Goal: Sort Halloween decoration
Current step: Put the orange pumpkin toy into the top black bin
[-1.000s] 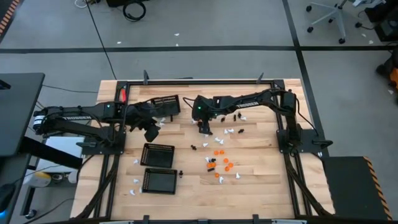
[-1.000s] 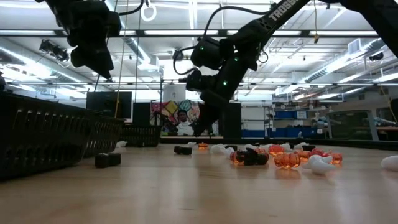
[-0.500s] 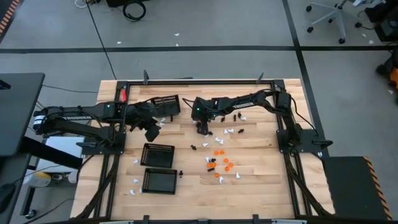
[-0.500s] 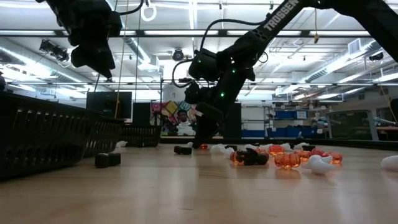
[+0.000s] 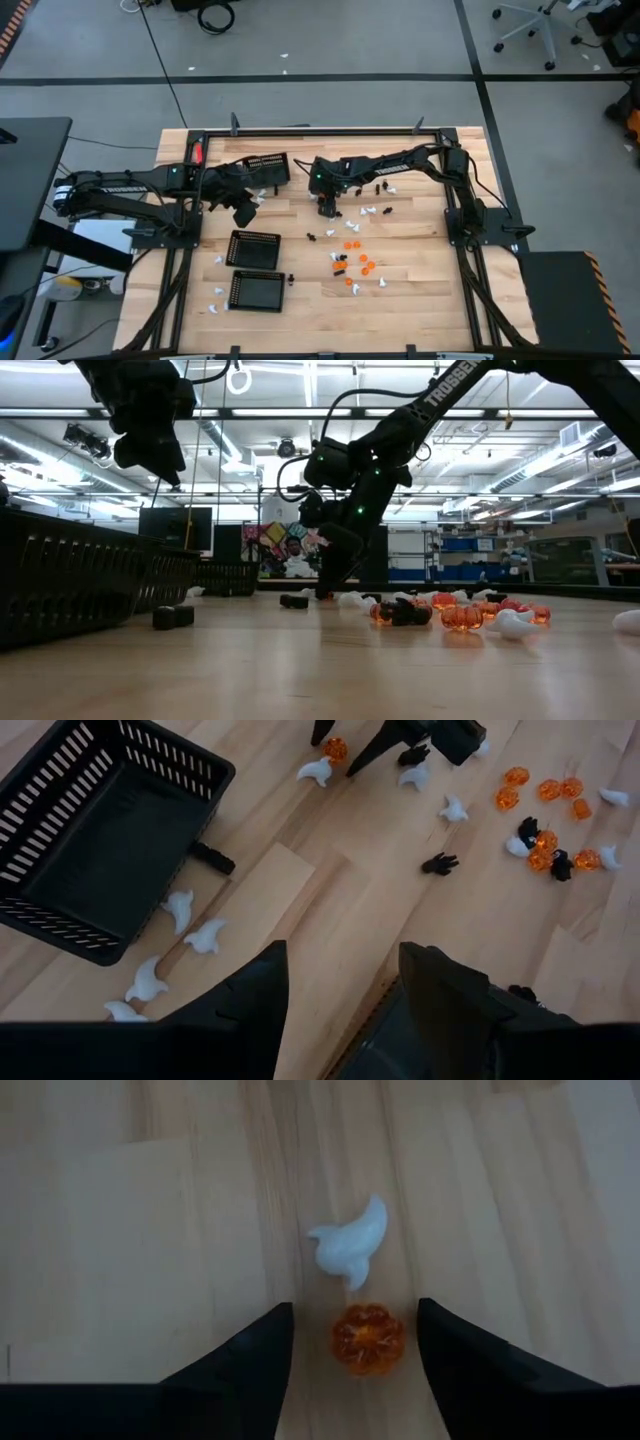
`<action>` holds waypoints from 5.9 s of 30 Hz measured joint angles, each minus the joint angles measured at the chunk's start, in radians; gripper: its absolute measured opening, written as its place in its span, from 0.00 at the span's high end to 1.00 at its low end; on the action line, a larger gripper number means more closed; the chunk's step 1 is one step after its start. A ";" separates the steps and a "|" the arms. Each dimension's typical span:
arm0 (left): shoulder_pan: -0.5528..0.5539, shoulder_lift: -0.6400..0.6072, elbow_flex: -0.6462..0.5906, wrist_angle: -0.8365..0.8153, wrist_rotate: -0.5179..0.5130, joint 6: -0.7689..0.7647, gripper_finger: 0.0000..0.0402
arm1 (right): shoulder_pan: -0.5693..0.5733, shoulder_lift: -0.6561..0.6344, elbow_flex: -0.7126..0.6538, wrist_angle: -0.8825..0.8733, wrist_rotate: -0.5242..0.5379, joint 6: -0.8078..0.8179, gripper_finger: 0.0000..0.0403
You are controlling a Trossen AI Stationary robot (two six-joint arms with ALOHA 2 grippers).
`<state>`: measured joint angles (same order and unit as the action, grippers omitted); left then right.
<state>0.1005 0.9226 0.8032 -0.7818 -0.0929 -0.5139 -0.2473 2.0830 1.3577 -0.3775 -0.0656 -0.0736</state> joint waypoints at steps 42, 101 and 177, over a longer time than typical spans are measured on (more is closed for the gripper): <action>0.000 -0.031 -0.001 -0.031 0.008 0.031 0.50 | 0.080 -0.053 0.067 -0.039 -0.119 0.054 0.75; 0.080 -0.229 0.000 -0.005 0.000 -0.035 0.50 | -0.070 0.437 0.824 -0.083 0.011 0.135 0.74; 0.080 -0.135 0.001 0.021 -0.047 0.005 0.50 | 0.332 -0.364 -0.118 -0.336 -0.004 0.394 0.47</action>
<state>0.1802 0.7881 0.8043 -0.7605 -0.1398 -0.5087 0.0843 1.7191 1.2395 -0.7134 -0.0697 0.3201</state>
